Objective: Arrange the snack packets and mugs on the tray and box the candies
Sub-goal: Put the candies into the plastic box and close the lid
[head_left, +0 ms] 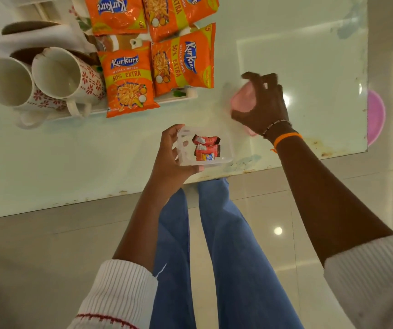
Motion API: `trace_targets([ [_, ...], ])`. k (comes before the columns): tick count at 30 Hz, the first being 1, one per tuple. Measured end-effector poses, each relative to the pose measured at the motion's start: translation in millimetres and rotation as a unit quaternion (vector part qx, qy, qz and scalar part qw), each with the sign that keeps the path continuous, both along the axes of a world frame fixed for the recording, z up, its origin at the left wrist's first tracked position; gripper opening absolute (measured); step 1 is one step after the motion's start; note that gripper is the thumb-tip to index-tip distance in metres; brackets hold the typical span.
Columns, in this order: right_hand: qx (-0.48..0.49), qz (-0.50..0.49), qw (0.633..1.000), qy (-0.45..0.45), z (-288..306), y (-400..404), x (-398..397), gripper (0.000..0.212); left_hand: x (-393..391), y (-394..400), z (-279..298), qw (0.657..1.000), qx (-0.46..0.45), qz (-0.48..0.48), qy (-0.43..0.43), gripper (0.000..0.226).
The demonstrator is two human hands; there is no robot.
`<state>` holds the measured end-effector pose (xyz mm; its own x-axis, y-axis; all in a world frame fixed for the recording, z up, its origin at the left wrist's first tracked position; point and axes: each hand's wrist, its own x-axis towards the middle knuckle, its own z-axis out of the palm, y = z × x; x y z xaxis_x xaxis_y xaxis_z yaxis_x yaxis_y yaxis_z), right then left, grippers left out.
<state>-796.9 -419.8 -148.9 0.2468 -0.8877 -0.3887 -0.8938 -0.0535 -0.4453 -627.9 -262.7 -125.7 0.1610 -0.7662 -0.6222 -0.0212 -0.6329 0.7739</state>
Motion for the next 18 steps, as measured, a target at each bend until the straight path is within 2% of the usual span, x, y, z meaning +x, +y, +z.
trace_targets([
  [1,0.015,-0.075,0.994,-0.076,6,1,-5,0.066,2,0,0,1.0,0.005,0.011,0.013,0.082],
  [2,0.039,-0.161,0.972,-0.166,13,3,-10,0.057,4,0,0,0.999,0.011,0.024,0.029,0.081],
  [3,0.077,-0.255,0.925,-0.271,22,6,-16,0.044,6,0,0,0.998,0.016,0.038,0.044,0.081],
  [4,0.132,-0.344,0.849,-0.378,31,11,-21,0.033,8,-1,0,0.997,0.019,0.05,0.058,0.08],
  [5,0.196,-0.403,0.765,-0.462,36,17,-26,0.028,9,-2,0,0.996,0.02,0.059,0.069,0.079],
  [6,0.244,-0.422,0.709,-0.51,40,25,-30,0.029,10,-3,0,0.995,0.017,0.064,0.076,0.077],
  [7,0.274,-0.407,0.695,-0.526,43,35,-30,0.031,11,-5,0,0.995,0.014,0.063,0.081,0.077],
  [8,0.293,-0.372,0.708,-0.523,44,44,-29,0.031,11,-7,1,0.994,0.013,0.062,0.087,0.076],
  [10,0.307,-0.288,0.76,-0.495,42,62,-21,0.031,11,-11,2,0.992,0.018,0.066,0.107,0.077],
  [13,0.307,-0.205,0.826,-0.427,37,75,-12,0.053,10,-15,4,0.994,0.01,0.044,0.104,0.079],
  [15,0.303,-0.176,0.85,-0.392,35,75,-12,0.067,9,-18,7,0.996,0.009,0.018,0.088,0.081],
  [18,0.323,-0.14,0.865,-0.359,35,69,-12,0.078,13,-20,8,0.996,0.017,0.006,0.087,0.083],
])
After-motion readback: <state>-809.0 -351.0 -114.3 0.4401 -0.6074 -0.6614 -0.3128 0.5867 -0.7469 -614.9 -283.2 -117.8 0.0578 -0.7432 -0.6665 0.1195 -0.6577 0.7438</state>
